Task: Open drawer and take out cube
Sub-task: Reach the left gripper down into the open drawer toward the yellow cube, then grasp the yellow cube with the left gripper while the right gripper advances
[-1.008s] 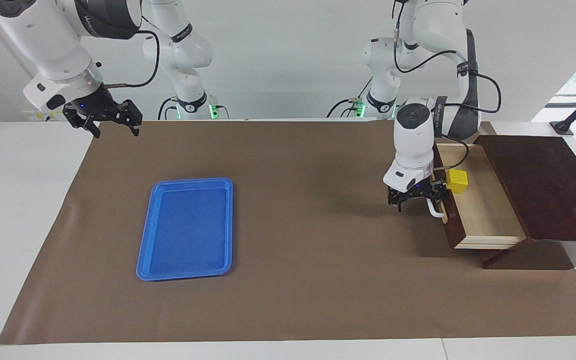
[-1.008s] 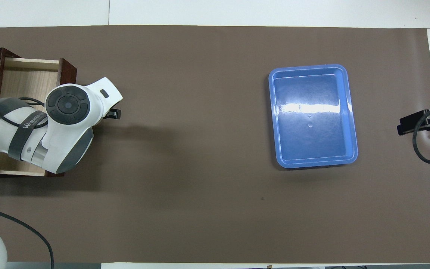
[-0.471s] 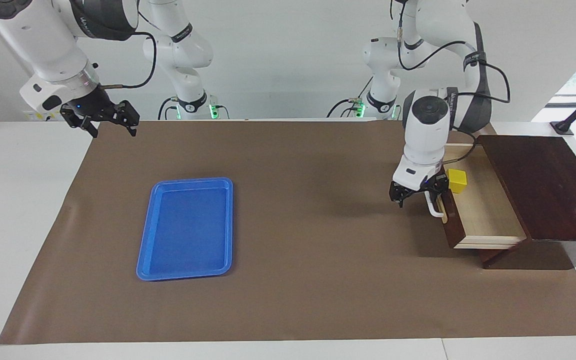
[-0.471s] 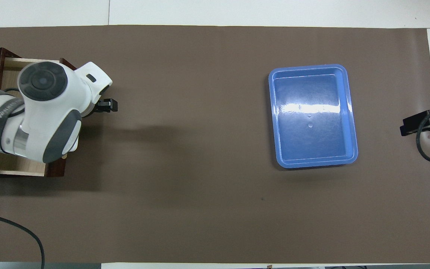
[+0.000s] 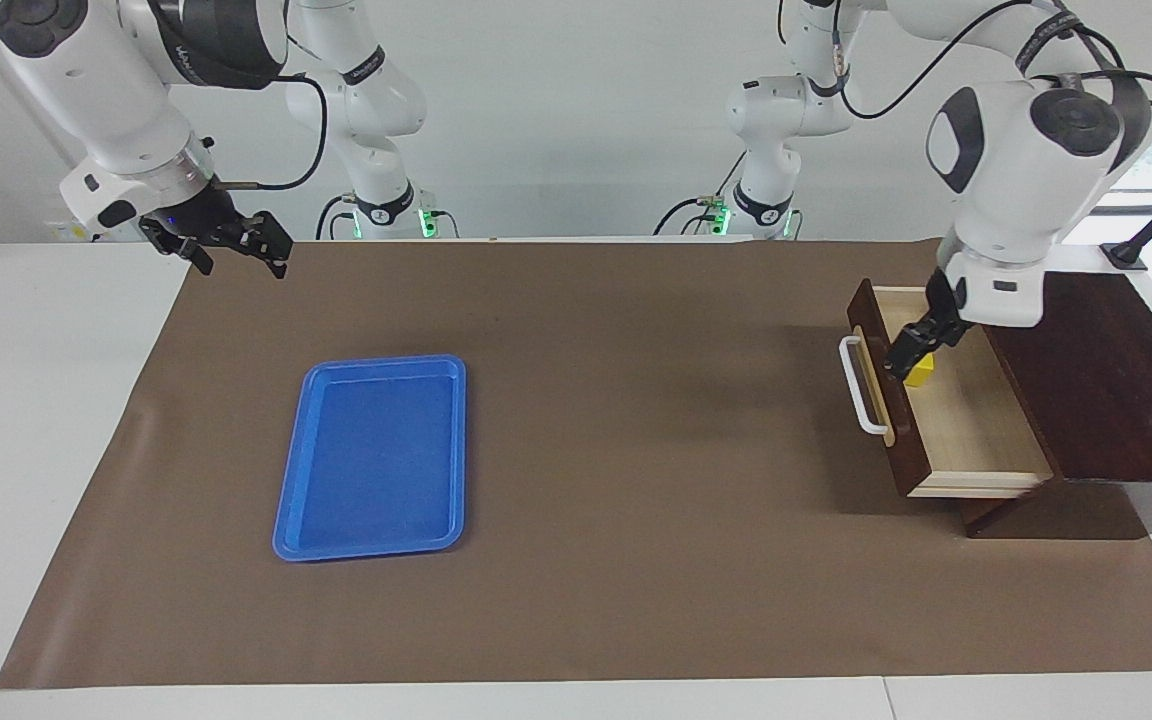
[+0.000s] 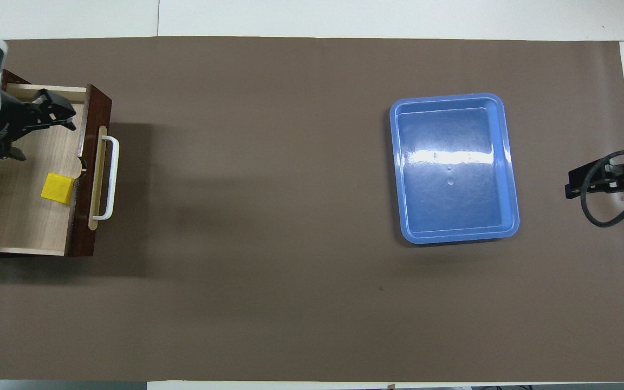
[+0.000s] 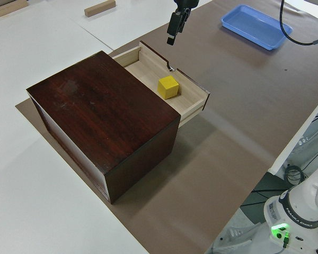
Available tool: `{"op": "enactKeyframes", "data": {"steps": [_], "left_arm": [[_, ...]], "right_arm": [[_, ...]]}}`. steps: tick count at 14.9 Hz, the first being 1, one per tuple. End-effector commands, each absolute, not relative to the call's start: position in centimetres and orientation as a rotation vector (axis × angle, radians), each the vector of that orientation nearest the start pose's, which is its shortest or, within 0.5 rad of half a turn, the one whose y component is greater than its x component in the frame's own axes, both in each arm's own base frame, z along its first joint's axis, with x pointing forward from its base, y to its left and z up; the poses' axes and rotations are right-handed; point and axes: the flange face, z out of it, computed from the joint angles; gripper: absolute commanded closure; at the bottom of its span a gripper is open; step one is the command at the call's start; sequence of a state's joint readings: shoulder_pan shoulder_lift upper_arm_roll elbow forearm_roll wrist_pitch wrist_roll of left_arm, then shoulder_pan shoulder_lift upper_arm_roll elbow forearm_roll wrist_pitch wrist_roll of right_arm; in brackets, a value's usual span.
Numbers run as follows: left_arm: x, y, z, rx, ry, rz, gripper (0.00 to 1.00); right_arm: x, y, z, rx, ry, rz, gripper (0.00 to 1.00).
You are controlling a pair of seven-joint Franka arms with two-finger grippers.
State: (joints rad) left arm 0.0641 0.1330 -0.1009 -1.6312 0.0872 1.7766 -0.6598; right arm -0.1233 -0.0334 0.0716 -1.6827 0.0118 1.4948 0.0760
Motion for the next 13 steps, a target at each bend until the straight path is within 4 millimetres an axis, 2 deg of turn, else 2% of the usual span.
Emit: {"op": "enactKeyframes", "data": {"steps": [1, 3, 4, 5, 6, 7, 10, 13], "left_arm": [[58.3, 0.9, 51.7, -2.868, -1.151, -0.025, 0.00], [56.9, 0.8, 49.8, -2.782, -1.365, -0.069, 0.00], [56.2, 0.9, 48.8, -2.740, -1.458, -0.087, 0.00], [54.9, 2.0, 47.7, -2.693, -1.538, -0.087, 0.00], [54.1, 2.4, 46.9, -2.679, -1.548, -0.071, 0.00], [53.6, 2.4, 46.2, -2.657, -1.578, -0.060, 0.00], [53.8, 2.3, 45.1, -2.572, -1.752, -0.109, 0.00], [54.2, 2.2, 44.1, -2.541, -1.817, -0.126, 0.00]], "right_arm": [[52.0, -1.9, 58.2, -3.092, 0.308, 0.268, 0.00], [51.8, 0.4, 57.5, -3.042, 0.426, 0.308, 0.00], [51.8, 0.8, 57.3, -3.018, 0.511, 0.323, 0.00], [51.7, 2.3, 56.6, -2.988, 0.584, 0.355, 0.00], [51.7, 3.6, 56.3, -2.949, 0.656, 0.379, 0.00], [51.8, 4.1, 56.1, -2.910, 0.755, 0.397, 0.00], [52.1, 7.7, 54.0, -2.800, 0.932, 0.457, 0.00], [52.7, 12.2, 51.6, -2.672, 1.093, 0.498, 0.00]]}}
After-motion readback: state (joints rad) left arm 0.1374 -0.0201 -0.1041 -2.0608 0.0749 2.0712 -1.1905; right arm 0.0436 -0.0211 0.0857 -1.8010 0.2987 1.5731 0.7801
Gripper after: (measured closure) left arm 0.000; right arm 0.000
